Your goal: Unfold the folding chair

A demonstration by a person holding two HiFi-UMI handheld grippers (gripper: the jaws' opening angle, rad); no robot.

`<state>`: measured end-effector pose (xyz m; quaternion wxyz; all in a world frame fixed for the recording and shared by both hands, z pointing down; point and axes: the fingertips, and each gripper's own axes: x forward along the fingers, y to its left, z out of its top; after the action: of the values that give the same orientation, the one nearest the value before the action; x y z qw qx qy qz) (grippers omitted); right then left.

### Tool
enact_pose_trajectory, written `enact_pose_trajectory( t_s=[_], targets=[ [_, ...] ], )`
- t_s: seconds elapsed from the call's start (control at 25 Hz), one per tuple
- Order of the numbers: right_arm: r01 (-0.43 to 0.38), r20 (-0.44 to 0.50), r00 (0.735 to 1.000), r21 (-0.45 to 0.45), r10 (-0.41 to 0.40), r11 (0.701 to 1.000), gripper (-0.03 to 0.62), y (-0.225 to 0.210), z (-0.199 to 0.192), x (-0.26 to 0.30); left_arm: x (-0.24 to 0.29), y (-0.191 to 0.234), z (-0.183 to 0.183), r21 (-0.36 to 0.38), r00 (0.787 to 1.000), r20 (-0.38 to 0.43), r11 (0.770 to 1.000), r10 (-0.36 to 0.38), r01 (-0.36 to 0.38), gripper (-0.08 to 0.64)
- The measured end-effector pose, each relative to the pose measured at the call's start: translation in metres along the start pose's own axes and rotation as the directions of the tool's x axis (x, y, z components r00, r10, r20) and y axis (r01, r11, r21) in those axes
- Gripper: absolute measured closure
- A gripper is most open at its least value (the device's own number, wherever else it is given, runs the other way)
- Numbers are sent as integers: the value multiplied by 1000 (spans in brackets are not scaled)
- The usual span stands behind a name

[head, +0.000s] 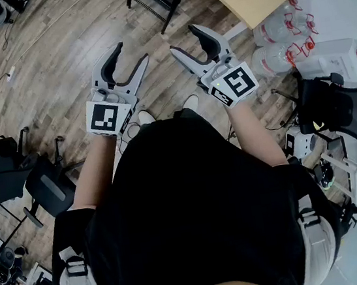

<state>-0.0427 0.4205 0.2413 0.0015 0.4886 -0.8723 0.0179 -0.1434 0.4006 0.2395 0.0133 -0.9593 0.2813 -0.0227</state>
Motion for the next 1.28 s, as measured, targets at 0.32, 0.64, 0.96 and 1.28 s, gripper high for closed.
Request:
enact_pose_trajectory(
  t_s=[0.32, 0.64, 0.96, 1.28],
  targets=[
    [-36, 16, 999, 49, 35, 998, 328, -35, 1, -27, 36, -27, 1, -31, 1000, -10, 1000, -4, 4, 331],
    [-63, 48, 997, 31, 61, 998, 328, -80, 7, -52, 88, -54, 7, -37, 1000, 12, 999, 11, -11, 347],
    [-87, 53, 995, 56, 84, 995, 328, -135, 2, -72, 139, -72, 12, 1, 998, 3, 998, 59, -59, 347],
    [-104, 48, 994, 85, 100, 991, 328, -167, -5, -57, 170, -62, 9, 16, 997, -7, 997, 81, -81, 348]
  ],
)
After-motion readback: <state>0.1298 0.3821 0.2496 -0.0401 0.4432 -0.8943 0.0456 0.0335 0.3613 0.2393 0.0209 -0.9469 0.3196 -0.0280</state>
